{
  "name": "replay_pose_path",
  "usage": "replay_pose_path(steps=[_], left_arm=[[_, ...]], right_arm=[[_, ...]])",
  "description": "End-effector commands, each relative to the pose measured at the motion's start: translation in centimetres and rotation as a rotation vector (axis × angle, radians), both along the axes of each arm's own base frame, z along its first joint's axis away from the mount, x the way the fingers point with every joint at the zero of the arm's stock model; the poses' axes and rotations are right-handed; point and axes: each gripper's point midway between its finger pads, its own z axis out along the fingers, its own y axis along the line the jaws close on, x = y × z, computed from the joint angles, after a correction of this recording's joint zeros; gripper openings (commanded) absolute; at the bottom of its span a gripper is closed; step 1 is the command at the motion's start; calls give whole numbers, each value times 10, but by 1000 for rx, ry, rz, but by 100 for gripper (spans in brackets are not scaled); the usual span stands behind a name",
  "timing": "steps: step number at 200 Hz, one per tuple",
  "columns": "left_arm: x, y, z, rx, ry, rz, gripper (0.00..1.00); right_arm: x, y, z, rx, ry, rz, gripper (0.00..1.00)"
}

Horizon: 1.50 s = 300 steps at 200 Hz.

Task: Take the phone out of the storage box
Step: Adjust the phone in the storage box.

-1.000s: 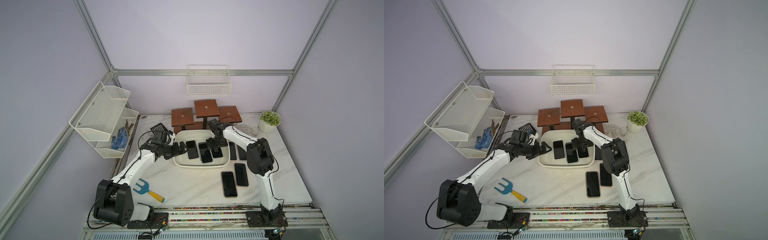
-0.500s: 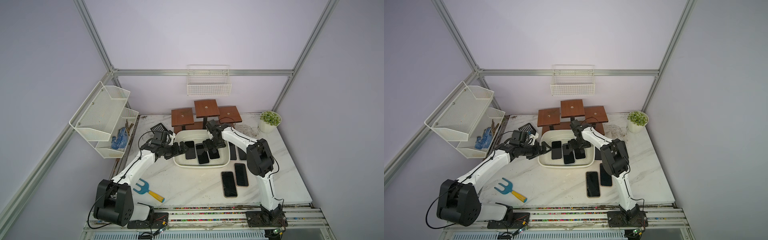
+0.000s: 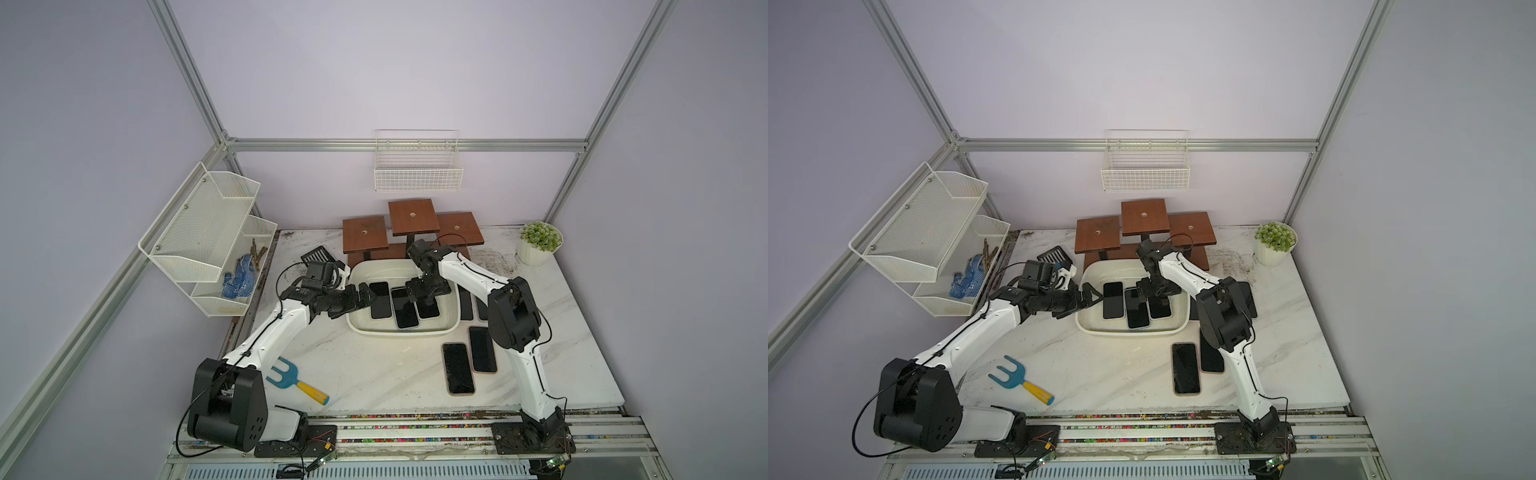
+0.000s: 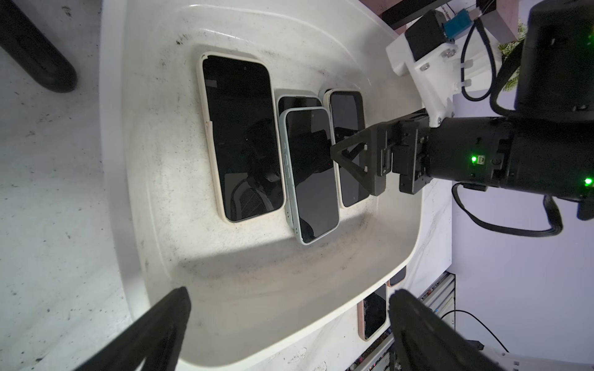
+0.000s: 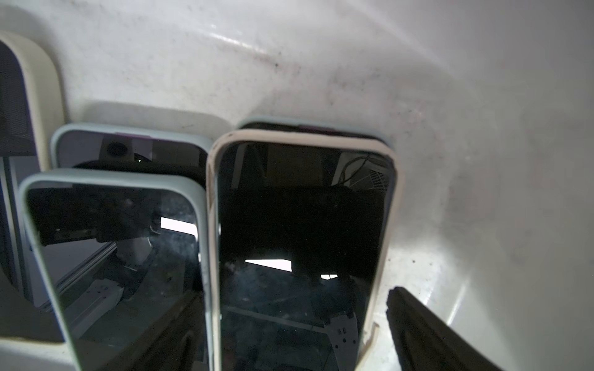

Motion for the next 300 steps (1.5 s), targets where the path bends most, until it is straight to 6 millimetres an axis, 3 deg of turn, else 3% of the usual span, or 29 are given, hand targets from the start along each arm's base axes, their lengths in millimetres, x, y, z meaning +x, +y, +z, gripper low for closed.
replay_pose_path(steps=[1,48,87,112,126,152,174,213,262,300], left_arm=[[8,-1,10,-16,-31,-7,100],[9,-2,9,-19,-29,-7,100],[9,-2,9,-22,-27,-4,100],[9,-2,9,-24,-28,-3,100],[9,-2,10,-26,-29,0,100],[11,-3,10,-31,-31,5,100],[12,0,10,-3,-27,20,100],[13,-4,-23,190,102,-25,99],[22,-25,-39,352,152,-98,99],[25,-28,-58,521,204,-148,100]], right_arm=[[-6,-28,-23,-142,44,-27,88],[-2,-39,-20,-144,44,-52,78],[-3,-37,-24,-124,65,-52,83],[-6,-21,-25,-51,89,-16,85],[-5,-10,-13,-11,60,-3,87],[-4,20,27,104,-10,32,94],[-7,33,49,161,-34,27,95],[-15,37,65,221,-44,16,95],[-18,39,84,267,-76,21,96],[-18,32,109,275,-139,32,96]])
